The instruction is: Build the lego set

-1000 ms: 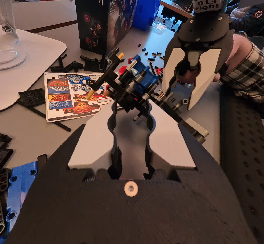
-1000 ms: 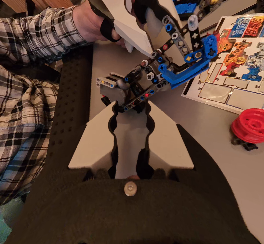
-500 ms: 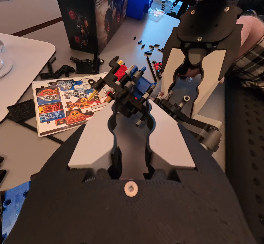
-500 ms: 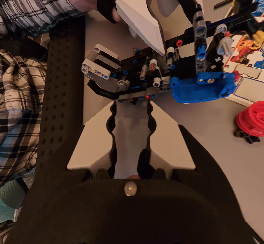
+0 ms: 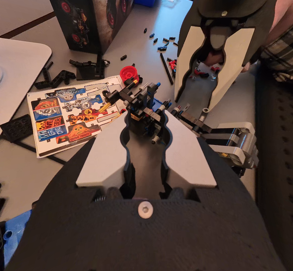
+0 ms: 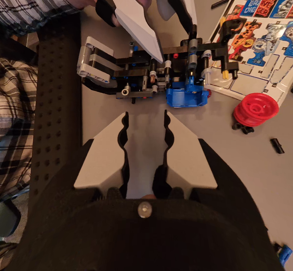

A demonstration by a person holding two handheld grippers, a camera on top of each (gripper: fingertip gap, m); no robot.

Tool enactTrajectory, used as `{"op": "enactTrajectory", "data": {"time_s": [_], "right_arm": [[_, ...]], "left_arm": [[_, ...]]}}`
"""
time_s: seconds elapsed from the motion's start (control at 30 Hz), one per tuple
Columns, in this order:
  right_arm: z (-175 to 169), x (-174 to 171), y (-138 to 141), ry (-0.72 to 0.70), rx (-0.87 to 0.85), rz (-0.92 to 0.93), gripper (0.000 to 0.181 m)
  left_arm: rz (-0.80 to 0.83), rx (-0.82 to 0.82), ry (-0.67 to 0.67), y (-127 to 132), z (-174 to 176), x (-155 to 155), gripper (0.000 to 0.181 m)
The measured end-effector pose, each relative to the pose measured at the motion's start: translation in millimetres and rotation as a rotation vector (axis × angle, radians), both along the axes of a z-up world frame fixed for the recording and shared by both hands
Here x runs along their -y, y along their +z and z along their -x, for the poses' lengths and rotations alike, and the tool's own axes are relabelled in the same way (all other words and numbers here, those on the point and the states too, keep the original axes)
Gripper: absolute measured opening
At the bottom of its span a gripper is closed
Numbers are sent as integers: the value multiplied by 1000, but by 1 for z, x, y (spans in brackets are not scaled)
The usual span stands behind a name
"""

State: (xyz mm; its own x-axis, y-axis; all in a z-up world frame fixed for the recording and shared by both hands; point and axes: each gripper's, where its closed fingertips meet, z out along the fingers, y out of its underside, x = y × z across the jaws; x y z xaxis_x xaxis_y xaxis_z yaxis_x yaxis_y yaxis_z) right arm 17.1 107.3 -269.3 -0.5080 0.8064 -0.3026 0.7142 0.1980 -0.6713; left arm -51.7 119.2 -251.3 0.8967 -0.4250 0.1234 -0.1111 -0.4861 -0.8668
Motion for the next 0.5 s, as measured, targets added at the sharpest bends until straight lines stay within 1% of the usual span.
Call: {"op": "enactTrajectory", "data": {"time_s": [0.23,0.33,0.5], "right_arm": [[6,-14,13,-56,-70,-2,43],[9,-22,19,-91,-102,0,42],[14,-33,27,-137,-156,-12,40]], "left_arm": [[12,0,-33,1,2,3,39],[16,-24,-48,2,5,5,39],[7,5,-60,9,10,7,43]]}}
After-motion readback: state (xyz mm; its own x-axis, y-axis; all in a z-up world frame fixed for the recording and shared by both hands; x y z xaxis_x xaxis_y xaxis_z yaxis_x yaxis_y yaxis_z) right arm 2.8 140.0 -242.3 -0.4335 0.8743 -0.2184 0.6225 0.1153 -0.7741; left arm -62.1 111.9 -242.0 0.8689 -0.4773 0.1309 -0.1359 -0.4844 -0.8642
